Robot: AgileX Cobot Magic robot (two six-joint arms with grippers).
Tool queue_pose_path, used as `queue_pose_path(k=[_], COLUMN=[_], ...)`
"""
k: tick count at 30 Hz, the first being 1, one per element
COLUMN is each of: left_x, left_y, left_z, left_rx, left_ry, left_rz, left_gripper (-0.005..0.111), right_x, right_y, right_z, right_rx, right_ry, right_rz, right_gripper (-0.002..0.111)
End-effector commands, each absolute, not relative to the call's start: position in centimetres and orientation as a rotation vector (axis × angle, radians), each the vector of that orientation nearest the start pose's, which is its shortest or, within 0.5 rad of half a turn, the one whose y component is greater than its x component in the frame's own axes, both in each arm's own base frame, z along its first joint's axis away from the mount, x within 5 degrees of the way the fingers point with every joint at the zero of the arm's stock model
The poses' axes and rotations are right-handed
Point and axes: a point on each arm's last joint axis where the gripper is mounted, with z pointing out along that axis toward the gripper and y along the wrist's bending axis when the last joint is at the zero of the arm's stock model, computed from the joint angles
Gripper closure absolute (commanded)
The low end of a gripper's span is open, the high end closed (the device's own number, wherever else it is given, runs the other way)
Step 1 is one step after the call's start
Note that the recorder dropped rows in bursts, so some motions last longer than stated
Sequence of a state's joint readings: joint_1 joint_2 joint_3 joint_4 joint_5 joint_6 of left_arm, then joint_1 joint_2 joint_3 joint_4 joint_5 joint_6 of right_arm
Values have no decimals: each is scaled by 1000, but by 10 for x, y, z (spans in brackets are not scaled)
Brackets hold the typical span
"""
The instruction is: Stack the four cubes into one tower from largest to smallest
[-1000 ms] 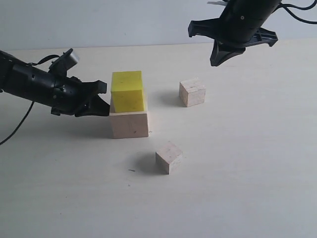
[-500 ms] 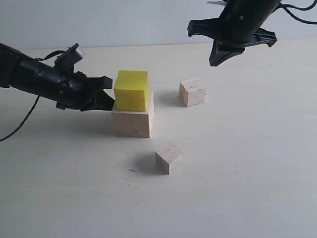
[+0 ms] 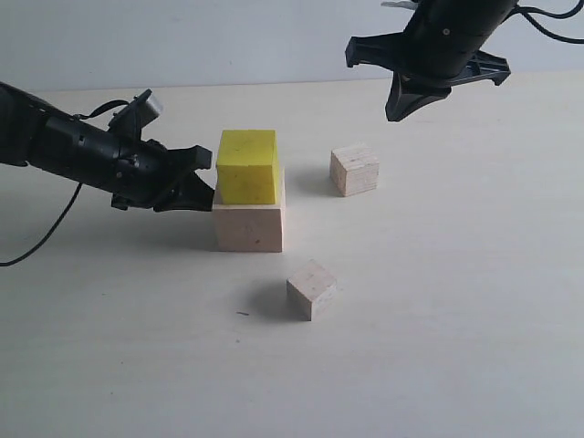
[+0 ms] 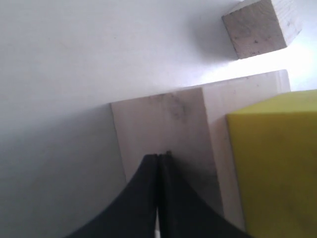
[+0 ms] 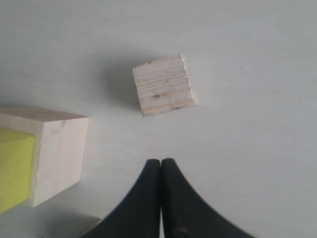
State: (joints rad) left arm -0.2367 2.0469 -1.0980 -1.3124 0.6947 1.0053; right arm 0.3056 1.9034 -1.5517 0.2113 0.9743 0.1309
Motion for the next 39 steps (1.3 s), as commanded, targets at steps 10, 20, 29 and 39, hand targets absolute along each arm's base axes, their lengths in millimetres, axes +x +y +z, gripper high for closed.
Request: queue_pose_path(k=[10,20,29,39], left_x=[352,352,358,349], left_y=[-147,-148,-125,-74], left_z=[121,121,136,212], left_rx=[252,252,210,160], left_ry=[2625,2629,2604,2458], left_rz=[-1086,-1097,-1047,-884], left_gripper=[107,107,107,107], right_x=[382,382,382,385], right_y=[135,135,135,117], right_z=[254,254,255,269], right_rx=[-129,-130,-137,-240], right_ry=[2814,2814,2815,2721], right_rz=[371,369,363,119], right_gripper=[108,108,108,108])
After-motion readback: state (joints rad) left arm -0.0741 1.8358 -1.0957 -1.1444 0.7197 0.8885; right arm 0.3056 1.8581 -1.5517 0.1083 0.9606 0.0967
